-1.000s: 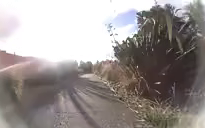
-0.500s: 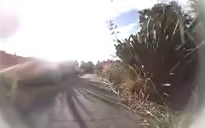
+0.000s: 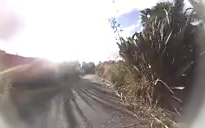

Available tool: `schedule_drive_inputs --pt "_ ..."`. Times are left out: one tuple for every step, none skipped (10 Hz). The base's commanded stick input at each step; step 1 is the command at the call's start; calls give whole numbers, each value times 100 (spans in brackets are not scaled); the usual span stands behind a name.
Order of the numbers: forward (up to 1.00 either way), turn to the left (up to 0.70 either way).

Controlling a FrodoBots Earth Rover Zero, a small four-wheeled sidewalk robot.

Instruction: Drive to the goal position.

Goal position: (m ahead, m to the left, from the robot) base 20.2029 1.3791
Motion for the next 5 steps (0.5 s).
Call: schedule_drive_inputs --pt "50 3" --pt "50 3" --pt "50 3" --pt "50 3" --pt "50 3"
